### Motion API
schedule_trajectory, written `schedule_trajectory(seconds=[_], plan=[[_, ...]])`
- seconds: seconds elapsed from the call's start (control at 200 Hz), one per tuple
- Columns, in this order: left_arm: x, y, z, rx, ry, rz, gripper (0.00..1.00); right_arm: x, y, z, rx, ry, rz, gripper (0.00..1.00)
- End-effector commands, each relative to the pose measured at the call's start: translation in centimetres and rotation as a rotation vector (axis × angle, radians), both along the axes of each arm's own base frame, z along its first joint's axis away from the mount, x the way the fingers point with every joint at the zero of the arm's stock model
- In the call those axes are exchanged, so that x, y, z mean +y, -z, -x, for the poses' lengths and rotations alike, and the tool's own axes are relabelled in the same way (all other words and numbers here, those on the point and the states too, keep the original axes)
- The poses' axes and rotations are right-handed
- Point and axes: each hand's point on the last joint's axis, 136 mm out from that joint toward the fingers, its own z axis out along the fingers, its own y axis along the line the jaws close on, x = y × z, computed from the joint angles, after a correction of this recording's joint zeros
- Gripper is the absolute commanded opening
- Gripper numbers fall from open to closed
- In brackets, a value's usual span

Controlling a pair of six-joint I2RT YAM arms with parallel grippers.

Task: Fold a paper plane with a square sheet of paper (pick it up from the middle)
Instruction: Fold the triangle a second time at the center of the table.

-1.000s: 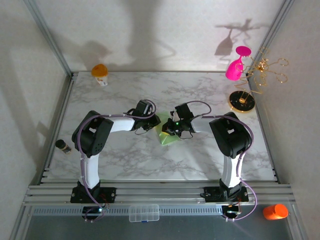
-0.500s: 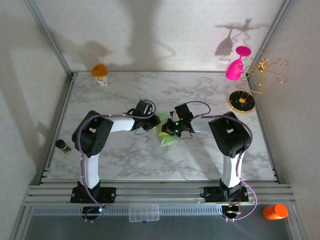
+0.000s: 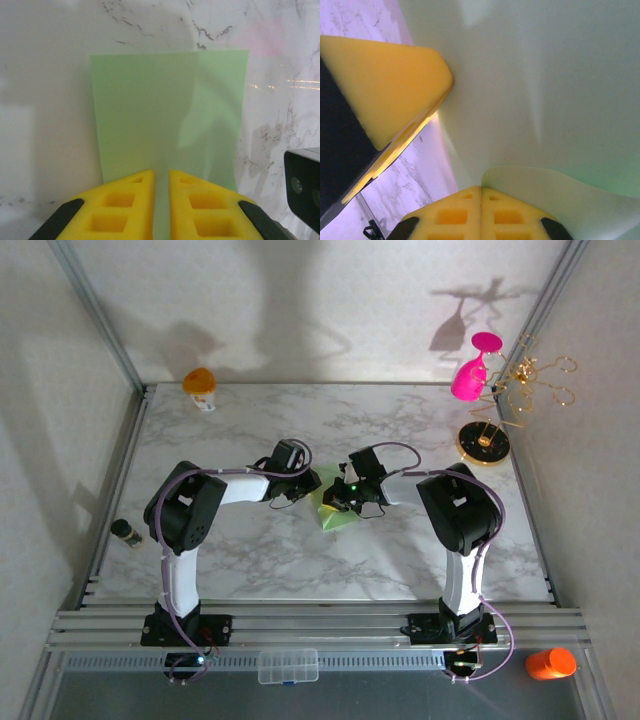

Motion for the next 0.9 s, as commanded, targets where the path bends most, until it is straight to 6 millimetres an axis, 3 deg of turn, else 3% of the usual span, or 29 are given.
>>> schedule_trajectory(seconds=[0.0, 0.22, 0.396, 0.516, 0.621, 0.806, 0.896], plan=[[0.4, 1.2, 0.3, 0.039, 0.002, -0.022, 0.16, 0.0, 1.0, 0.0, -0.002, -0.009, 0.043, 0.00], [0.4, -1.3, -0.7, -0.005, -0.017, -0.001, 0.18, -0.7, 2.1, 0.2, 0.020, 0.006, 0.084, 0.00], [3.0, -4.1, -1.7, -0.055, -0.115, -0.006, 0.23, -0.7, 1.9, 0.1, 0.016, 0.011, 0.087, 0.16], [5.1, -4.6, -1.5, -0.064, -0.185, -0.006, 0.24, -0.6, 1.6, 0.1, 0.014, 0.009, 0.073, 0.28], [5.6, -5.2, -1.1, -0.072, -0.206, 0.012, 0.25, -0.5, 1.4, 0.0, 0.005, 0.008, 0.064, 0.34], [4.9, -6.0, -0.1, -0.082, -0.183, 0.046, 0.25, -0.8, 1.5, 0.1, 0.001, 0.009, 0.073, 0.34], [3.9, -6.1, 0.6, -0.077, -0.148, 0.046, 0.24, -1.1, 1.6, 0.1, -0.003, 0.013, 0.090, 0.26]])
